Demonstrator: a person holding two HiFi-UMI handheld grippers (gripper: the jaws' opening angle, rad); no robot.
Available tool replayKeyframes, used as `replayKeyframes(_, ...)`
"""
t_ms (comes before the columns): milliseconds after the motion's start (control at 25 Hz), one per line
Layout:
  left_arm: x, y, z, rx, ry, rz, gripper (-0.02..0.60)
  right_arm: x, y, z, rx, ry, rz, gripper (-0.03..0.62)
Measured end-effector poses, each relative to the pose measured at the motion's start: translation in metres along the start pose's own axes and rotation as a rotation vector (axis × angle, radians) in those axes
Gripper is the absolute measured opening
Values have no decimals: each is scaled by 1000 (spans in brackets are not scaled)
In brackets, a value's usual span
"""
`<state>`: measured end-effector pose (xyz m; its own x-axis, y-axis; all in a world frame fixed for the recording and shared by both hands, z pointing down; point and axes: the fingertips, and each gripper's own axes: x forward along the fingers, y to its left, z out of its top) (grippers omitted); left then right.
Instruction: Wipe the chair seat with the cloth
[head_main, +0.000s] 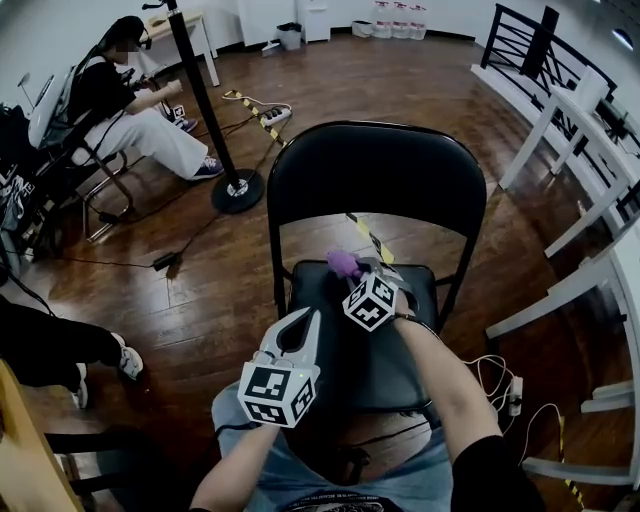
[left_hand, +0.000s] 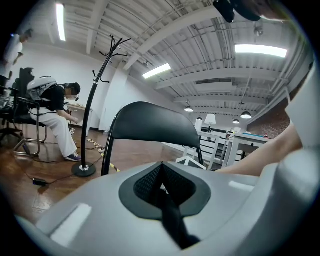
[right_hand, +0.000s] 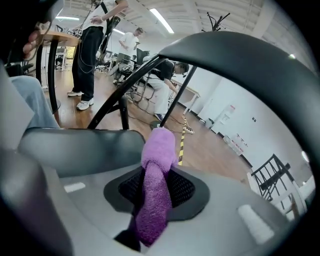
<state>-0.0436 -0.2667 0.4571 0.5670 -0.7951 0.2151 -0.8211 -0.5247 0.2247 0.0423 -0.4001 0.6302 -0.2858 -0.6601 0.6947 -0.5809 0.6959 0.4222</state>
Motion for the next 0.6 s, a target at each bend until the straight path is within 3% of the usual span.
replayKeyframes(600,-14,1,-11,6,6,26,3,-20,42,-13,-39,10,28,87)
